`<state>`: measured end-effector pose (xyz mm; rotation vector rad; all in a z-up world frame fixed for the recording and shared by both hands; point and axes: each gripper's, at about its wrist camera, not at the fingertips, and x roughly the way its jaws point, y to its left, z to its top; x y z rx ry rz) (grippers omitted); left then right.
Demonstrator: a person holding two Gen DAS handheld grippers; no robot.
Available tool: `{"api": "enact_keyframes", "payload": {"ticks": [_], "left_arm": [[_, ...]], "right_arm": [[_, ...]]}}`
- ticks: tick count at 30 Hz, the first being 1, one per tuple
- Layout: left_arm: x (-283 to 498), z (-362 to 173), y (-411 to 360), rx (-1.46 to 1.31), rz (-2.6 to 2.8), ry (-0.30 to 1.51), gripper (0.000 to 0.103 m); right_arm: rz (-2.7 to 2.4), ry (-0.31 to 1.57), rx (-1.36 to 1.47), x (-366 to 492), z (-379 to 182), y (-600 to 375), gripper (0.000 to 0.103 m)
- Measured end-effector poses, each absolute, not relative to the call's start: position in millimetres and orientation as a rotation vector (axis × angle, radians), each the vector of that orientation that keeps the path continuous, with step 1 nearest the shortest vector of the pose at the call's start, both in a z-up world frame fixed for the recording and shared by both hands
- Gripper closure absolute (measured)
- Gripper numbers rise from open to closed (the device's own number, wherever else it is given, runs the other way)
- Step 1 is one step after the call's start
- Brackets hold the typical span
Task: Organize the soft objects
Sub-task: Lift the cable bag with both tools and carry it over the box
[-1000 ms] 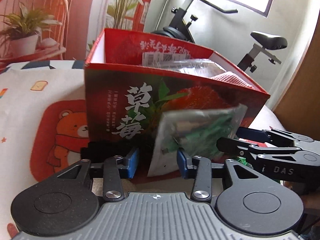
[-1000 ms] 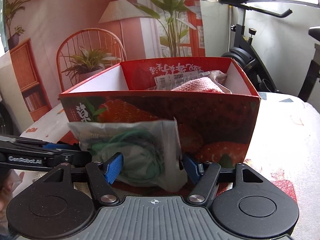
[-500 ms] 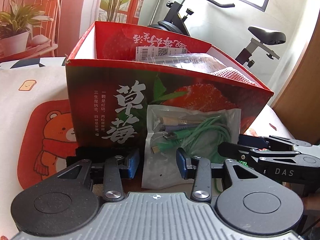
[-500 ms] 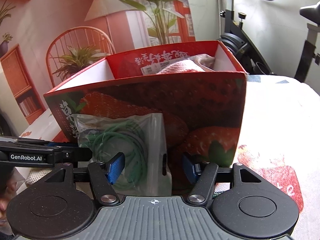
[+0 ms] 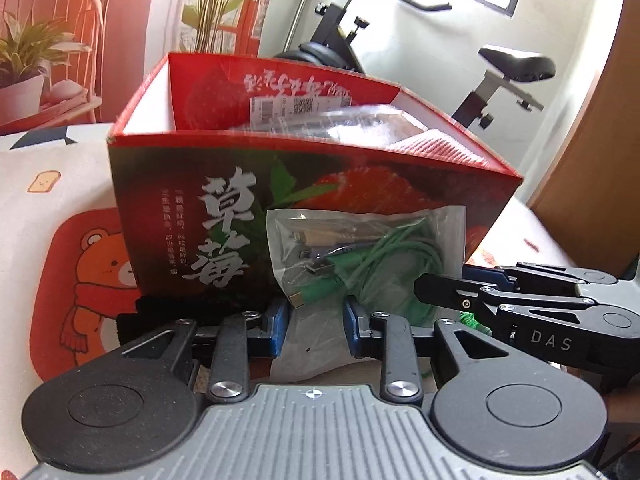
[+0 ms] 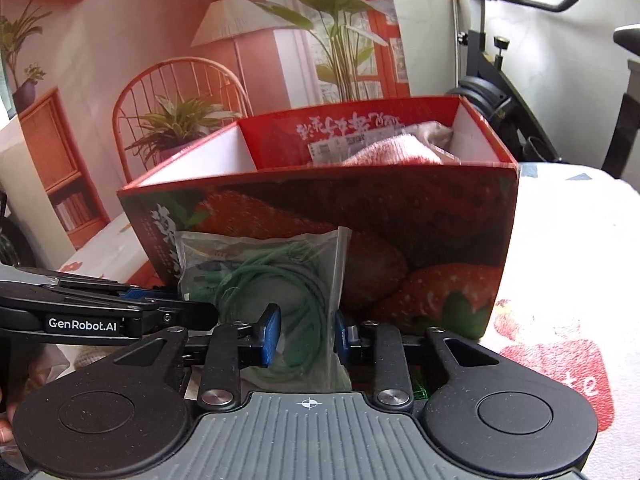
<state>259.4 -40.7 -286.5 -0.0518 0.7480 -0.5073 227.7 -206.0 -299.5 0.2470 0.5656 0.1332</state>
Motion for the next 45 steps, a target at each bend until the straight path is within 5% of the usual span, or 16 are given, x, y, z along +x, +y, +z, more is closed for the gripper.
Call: {"api": "enact_keyframes", "payload": {"ticks": [31, 45], "left_arm": [[245, -178, -25, -0.075, -0.496, 0.427, 0.072], [327, -193, -27, -0.064, -0.416, 0.545, 0.072]], "right_arm": [[0.184, 0.323, 0.116, 232, -166, -201, 0.078], [0.196, 0.377, 0.148, 330, -179, -207, 0.078]]}}
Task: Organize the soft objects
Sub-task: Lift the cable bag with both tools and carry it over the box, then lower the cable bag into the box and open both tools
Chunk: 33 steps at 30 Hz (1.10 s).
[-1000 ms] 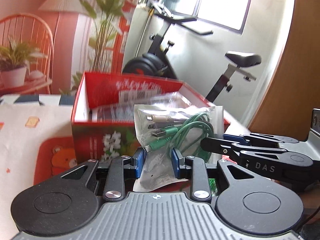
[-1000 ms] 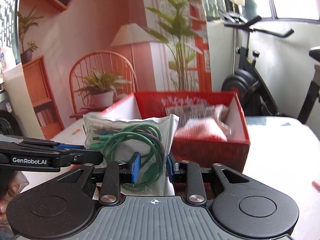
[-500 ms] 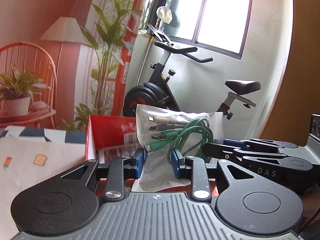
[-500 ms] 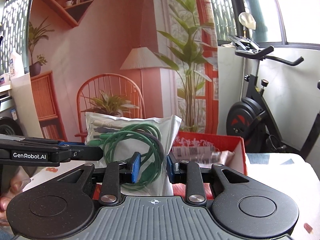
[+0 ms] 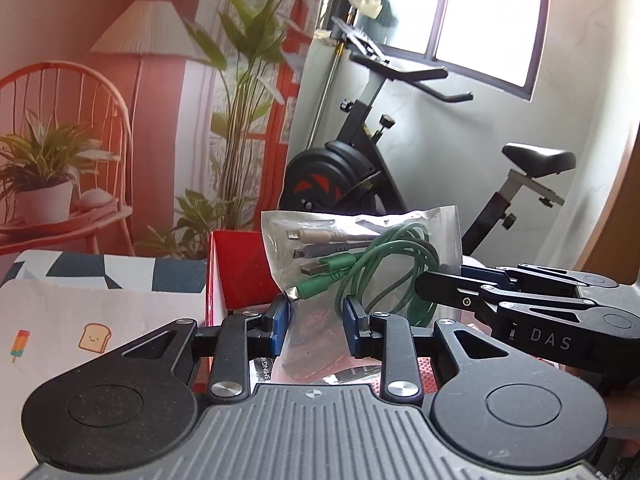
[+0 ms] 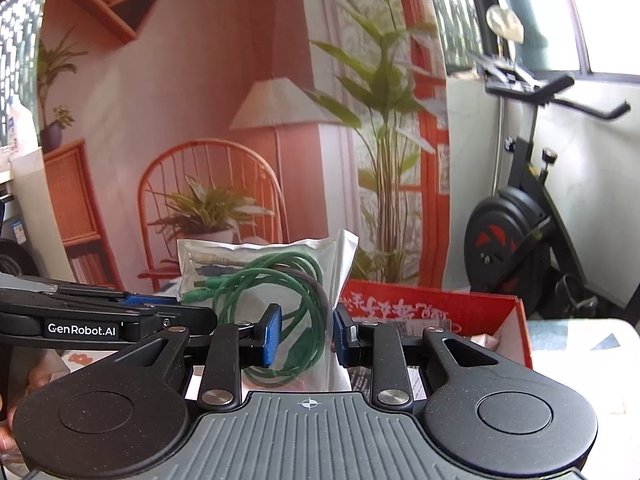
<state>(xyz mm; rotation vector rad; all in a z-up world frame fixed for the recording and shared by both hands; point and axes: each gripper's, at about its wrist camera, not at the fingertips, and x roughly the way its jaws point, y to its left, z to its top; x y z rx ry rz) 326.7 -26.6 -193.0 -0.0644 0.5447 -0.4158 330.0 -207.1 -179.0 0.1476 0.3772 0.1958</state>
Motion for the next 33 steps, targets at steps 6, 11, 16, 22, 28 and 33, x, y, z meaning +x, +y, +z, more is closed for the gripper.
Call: {"api": "enact_keyframes", "payload": {"ticks": [6, 11, 16, 22, 28, 33], "left_arm": [[346, -208, -36, -0.039, -0.41, 0.602, 0.072], [354, -216, -42, -0.011, -0.4, 0.627, 0.072], [357, -222, -45, 0.018, -0.391, 0.646, 0.072], [356, -220, -46, 0.064, -0.324, 0.629, 0.056], [340, -203, -38, 0.05, -0.34, 0.593, 0.056], [319, -194, -35, 0.041, -0.341, 0.579, 0.056]], "right_arm": [[0.182, 0.445, 0.242, 353, -204, -223, 0.079], [0.158, 0.49, 0.246, 362, -220, -227, 0.079], [0.129, 0.514, 0.267, 364, -227, -228, 0.079], [0.09, 0.529, 0.25, 358, -230, -227, 0.072], [0.073, 0.506, 0.213, 335, -222, -227, 0.071], [0.065, 0.478, 0.193, 308, -212, -222, 0.071]]}}
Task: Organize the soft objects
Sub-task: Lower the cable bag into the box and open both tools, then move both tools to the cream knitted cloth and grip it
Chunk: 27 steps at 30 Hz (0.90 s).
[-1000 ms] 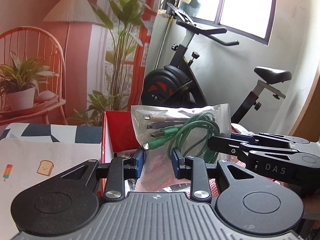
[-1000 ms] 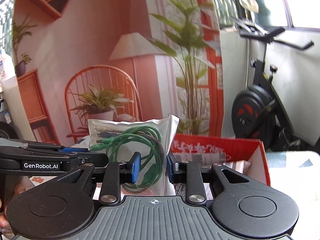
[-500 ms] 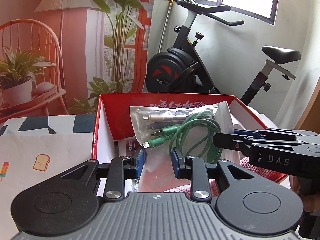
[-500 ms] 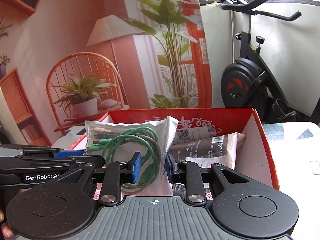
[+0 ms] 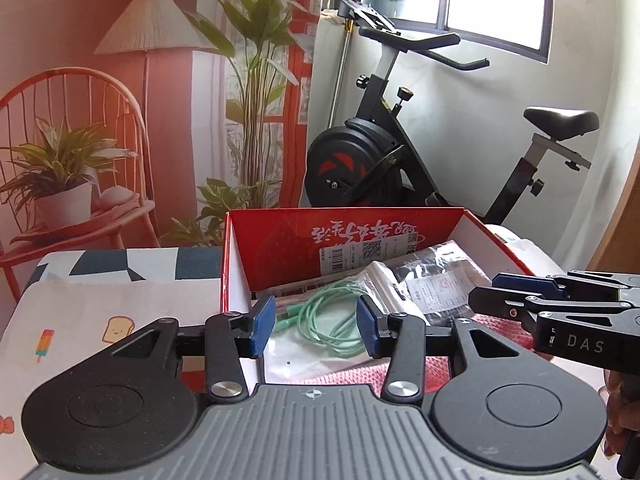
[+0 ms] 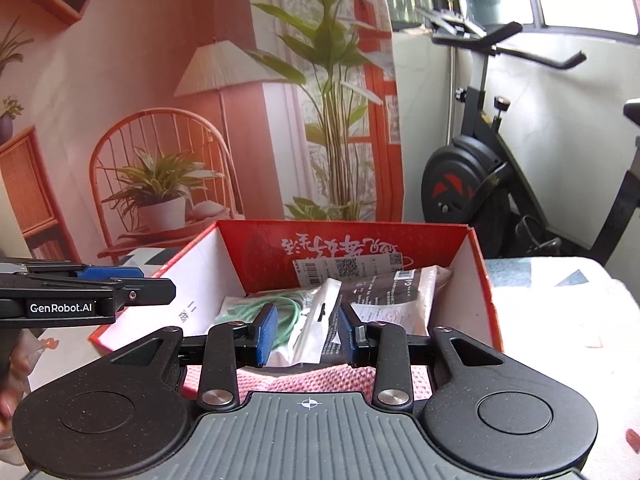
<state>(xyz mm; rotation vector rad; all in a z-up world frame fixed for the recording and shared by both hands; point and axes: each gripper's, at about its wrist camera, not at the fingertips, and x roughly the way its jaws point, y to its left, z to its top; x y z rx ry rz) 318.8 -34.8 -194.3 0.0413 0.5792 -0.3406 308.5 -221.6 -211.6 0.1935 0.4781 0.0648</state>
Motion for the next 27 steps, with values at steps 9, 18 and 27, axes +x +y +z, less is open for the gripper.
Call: {"api": "enact_keyframes", "payload": {"ticks": [9, 18, 27], "left_arm": [[261, -189, -14, 0.015, -0.345, 0.556, 0.051], [222, -228, 9, 0.011, -0.332, 0.634, 0.047], [223, -284, 24, -0.012, -0.273, 0.765, 0.047]], "right_arm": [[0.071, 0.446, 0.213, 245, -202, -213, 0.071], [0.074, 0.499, 0.235, 192, -229, -204, 0.071], [0.049, 0.588, 0.269, 155, -268, -195, 0.071]]}}
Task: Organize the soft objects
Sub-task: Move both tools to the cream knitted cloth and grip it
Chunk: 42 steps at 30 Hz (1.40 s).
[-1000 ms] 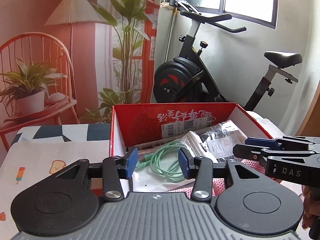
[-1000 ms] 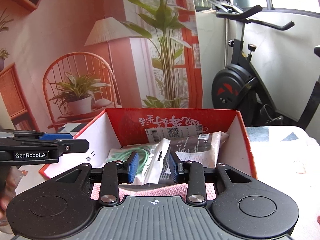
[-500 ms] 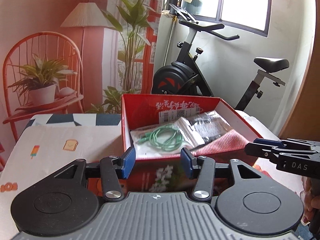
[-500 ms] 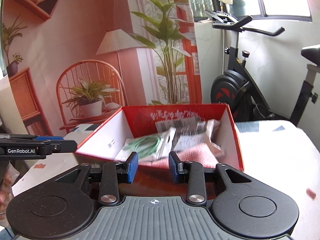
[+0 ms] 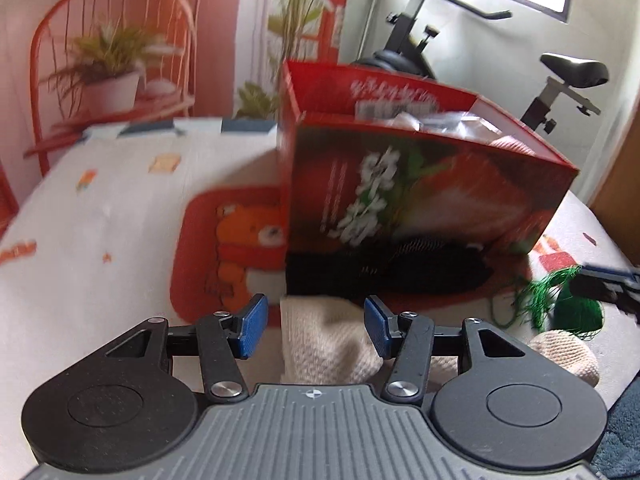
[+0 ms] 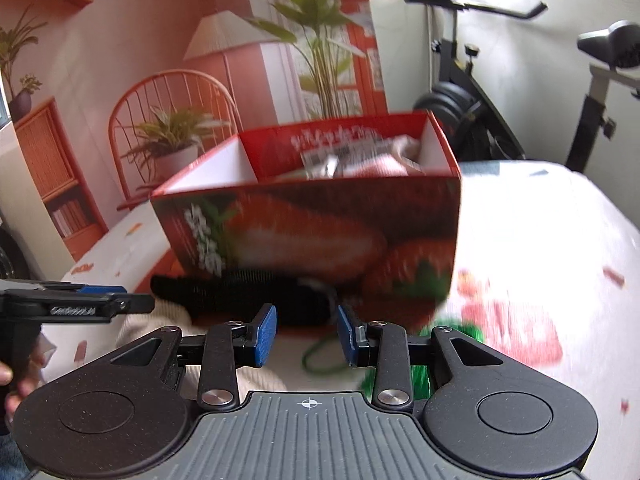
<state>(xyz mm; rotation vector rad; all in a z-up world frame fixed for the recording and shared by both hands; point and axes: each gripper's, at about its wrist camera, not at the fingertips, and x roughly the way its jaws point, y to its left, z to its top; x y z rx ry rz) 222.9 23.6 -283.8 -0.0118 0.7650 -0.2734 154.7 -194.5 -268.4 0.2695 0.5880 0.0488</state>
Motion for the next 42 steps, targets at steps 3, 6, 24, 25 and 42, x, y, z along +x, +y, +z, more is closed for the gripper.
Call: {"api": "enact_keyframes", "payload": {"ticks": [3, 6, 24, 25, 42], "left_arm": [[225, -294, 26, -0.037, -0.264, 0.803, 0.047], [221, -302, 31, -0.079, -0.25, 0.809, 0.047], [184, -301, 50, -0.12, -0.061, 0.766, 0.084], [184, -301, 52, -0.129, -0.046, 0.766, 0.084], [183, -306, 52, -0.124, -0.063, 0.759, 0.083]], "right_arm": [[0.043, 0.623, 0.28, 145, -280, -194, 0.071], [0.045, 0.656, 0.288, 141, -288, -194, 0.071], [0.052, 0.708, 0.324, 140, -310, -188, 0.067], [0.055, 0.708, 0.325, 140, -311, -187, 0.065], [0.103, 0.745, 0.323, 148, -324, -175, 0.064]]}}
